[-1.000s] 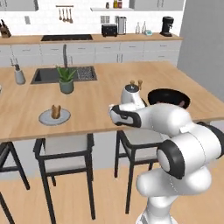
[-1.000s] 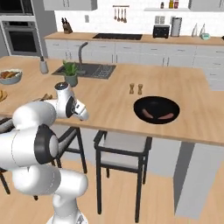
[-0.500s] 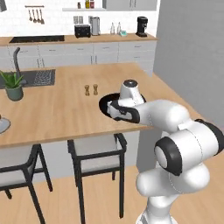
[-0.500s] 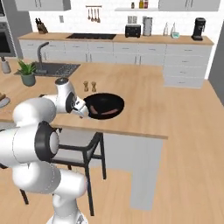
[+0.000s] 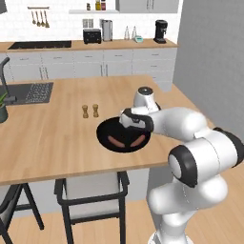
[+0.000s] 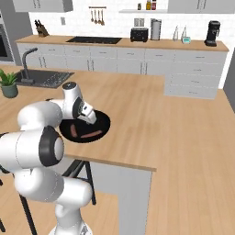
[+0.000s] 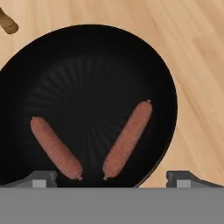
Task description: Place one bun and one sausage from the bowl on each plate.
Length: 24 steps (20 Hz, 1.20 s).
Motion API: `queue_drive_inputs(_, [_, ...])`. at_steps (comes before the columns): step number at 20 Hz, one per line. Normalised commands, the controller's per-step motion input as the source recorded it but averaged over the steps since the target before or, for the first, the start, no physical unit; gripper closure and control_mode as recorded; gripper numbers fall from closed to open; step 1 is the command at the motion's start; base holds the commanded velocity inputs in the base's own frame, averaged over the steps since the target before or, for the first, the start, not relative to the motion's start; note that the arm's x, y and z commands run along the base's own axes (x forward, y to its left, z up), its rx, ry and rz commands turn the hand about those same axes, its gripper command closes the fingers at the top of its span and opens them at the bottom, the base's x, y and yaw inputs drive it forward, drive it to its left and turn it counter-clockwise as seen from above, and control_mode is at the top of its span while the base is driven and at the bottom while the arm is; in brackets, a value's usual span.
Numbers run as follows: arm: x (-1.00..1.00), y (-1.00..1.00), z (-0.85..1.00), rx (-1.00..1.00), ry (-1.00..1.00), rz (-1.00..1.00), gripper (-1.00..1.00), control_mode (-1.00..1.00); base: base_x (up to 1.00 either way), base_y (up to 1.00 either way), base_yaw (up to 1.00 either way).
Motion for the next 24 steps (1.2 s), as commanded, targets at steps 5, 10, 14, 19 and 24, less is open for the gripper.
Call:
queue_drive_inputs(5, [0.37, 0.37, -0.35, 0.0, 0.21, 0.58, -1.0, -1.0, 0.0, 0.0, 0.0])
queue_drive_inputs(10, [0.03, 0.36, -0.49, -0.04, 0.18, 0.35, -1.0, -1.0, 0.0, 0.0, 0.0])
queue_drive_inputs(14, [0.26, 0.3, -0.31, -0.09, 0.13, 0.06, -1.0, -1.0, 0.0, 0.0, 0.0])
queue_drive_inputs(19, [0.18, 0.01, -0.38, -0.06, 0.11, 0.01, -1.0, -1.0, 0.0, 0.0, 0.0])
queue_drive_inputs(24, [0.08, 0.0, -0.53, -0.11, 0.09, 0.02, -1.0, -1.0, 0.0, 0.0, 0.0])
